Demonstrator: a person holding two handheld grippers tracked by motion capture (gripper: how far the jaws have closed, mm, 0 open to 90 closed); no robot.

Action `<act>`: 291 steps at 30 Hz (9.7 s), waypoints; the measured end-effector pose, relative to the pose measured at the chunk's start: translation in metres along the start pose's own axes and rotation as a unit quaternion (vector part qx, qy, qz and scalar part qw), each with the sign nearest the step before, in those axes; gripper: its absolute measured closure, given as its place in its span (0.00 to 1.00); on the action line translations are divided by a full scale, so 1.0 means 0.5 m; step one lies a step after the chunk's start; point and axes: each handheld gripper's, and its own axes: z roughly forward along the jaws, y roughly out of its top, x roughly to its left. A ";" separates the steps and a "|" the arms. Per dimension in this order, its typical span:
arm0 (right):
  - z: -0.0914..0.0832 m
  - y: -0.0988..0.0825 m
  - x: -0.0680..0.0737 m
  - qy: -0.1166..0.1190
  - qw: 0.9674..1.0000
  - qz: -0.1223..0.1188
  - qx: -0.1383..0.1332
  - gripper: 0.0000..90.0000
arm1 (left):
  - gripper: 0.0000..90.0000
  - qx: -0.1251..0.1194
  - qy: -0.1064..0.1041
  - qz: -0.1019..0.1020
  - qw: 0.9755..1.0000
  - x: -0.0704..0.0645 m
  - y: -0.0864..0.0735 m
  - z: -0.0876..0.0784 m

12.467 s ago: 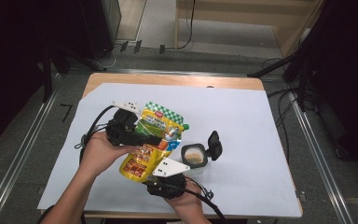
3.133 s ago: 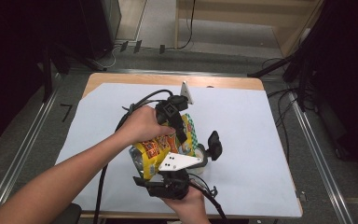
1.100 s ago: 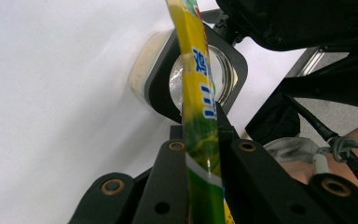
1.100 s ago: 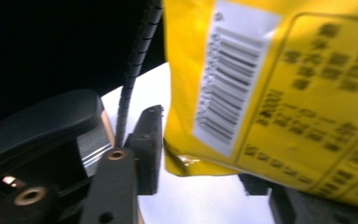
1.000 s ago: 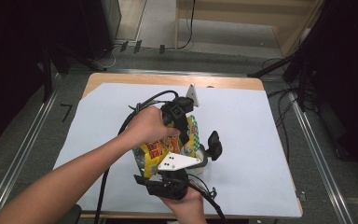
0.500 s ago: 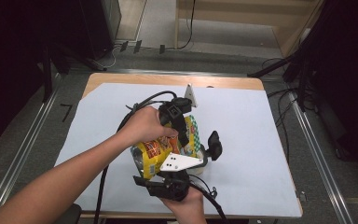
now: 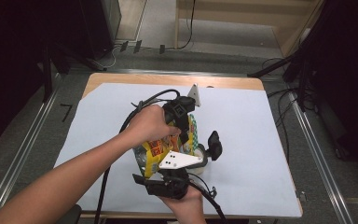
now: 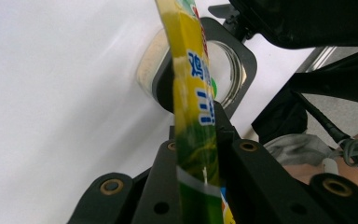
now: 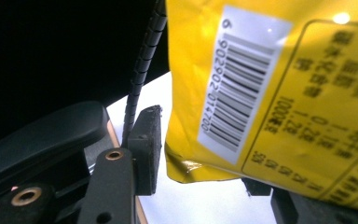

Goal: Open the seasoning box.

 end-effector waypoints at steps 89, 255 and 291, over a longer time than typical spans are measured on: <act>0.000 0.019 -0.007 0.018 1.000 0.015 -0.011 0.70 | 0.96 0.003 -0.027 -0.012 1.000 0.026 0.001 -0.013; 0.008 0.013 0.002 0.006 1.000 -0.027 -0.004 0.68 | 0.93 0.007 -0.021 -0.005 1.000 0.031 -0.003 -0.003; 0.009 0.013 0.003 0.006 1.000 -0.029 -0.003 0.68 | 0.92 0.008 -0.020 -0.002 1.000 0.031 -0.003 -0.003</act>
